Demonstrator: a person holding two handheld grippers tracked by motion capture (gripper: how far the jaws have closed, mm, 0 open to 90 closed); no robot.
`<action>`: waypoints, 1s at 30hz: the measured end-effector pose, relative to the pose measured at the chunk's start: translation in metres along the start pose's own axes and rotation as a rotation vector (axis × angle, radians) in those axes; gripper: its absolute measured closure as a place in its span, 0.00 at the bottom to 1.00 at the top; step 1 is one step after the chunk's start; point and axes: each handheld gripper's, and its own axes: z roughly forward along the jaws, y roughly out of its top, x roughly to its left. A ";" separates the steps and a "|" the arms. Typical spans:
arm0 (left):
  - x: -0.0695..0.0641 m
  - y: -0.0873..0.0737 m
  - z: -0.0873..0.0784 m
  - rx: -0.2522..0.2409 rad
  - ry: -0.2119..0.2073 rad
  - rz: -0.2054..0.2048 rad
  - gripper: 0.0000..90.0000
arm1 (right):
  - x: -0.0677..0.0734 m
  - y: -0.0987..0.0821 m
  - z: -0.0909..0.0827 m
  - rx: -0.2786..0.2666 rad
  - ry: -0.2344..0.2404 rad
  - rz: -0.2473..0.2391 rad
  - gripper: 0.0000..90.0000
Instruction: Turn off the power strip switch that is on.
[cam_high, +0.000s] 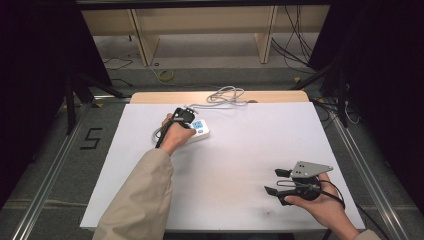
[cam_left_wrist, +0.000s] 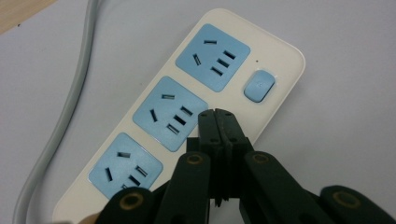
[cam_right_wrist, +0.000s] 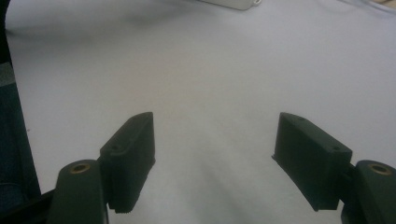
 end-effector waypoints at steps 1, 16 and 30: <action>0.000 0.000 0.000 -0.001 0.000 0.001 1.00 | 0.000 0.000 0.000 0.000 0.000 0.000 0.33; 0.001 0.001 0.000 0.003 0.000 0.003 1.00 | 0.000 0.000 -0.001 -0.006 -0.003 0.003 0.33; 0.002 0.001 -0.018 -0.090 -0.006 0.001 1.00 | -0.001 0.000 -0.001 -0.009 -0.007 0.005 0.33</action>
